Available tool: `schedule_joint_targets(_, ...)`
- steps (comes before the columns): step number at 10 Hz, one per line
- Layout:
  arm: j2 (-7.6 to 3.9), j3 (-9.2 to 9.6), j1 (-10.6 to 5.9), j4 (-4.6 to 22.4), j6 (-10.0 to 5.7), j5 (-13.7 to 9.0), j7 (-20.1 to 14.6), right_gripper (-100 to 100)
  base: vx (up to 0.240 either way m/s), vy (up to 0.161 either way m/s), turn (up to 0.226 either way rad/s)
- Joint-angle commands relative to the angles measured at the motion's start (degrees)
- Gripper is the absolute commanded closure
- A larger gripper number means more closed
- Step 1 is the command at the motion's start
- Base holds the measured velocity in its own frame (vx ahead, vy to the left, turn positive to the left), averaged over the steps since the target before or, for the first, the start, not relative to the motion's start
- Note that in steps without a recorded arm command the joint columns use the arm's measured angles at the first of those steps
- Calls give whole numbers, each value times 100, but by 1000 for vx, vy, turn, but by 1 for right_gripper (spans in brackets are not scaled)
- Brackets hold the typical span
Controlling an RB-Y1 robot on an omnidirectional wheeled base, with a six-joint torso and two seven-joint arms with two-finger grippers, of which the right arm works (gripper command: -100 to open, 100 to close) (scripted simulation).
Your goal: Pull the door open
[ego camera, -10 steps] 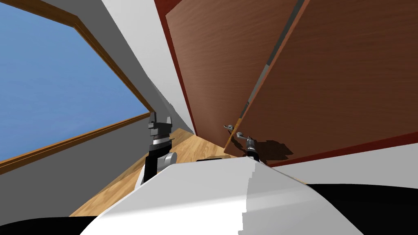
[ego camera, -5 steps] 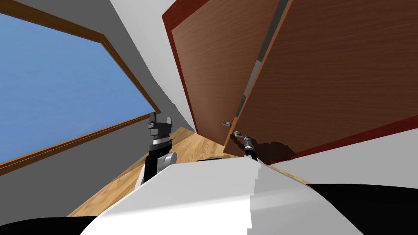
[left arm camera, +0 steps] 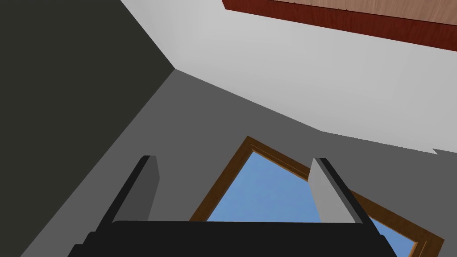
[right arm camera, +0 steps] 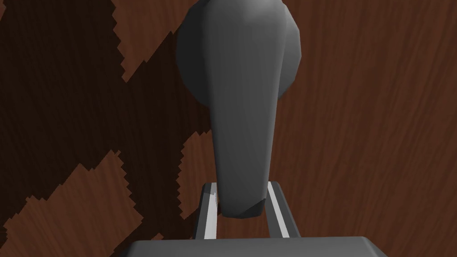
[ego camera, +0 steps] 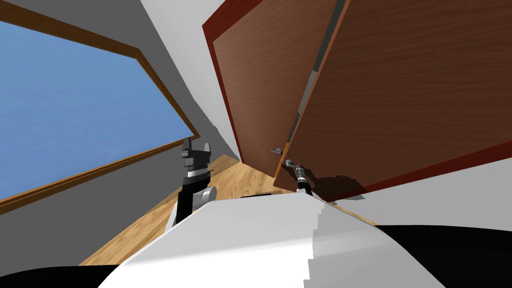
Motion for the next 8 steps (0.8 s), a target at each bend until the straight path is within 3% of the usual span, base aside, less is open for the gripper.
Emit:
schedule_joint_targets(1,48,81,-207,286,-192,44,-14,100,-20,-16,10)
schedule_joint_targets(2,-17,13,-182,357,-200,10,-4,100,-9,-18,-22)
schedule_joint_targets(3,-47,92,-177,393,-274,63,-84,100,-149,11,81)
schedule_joint_targets(6,-64,183,-162,433,-304,125,-166,100,-169,2,57)
schedule_joint_targets(8,-64,183,-162,377,-304,125,-166,100,-33,2,-7)
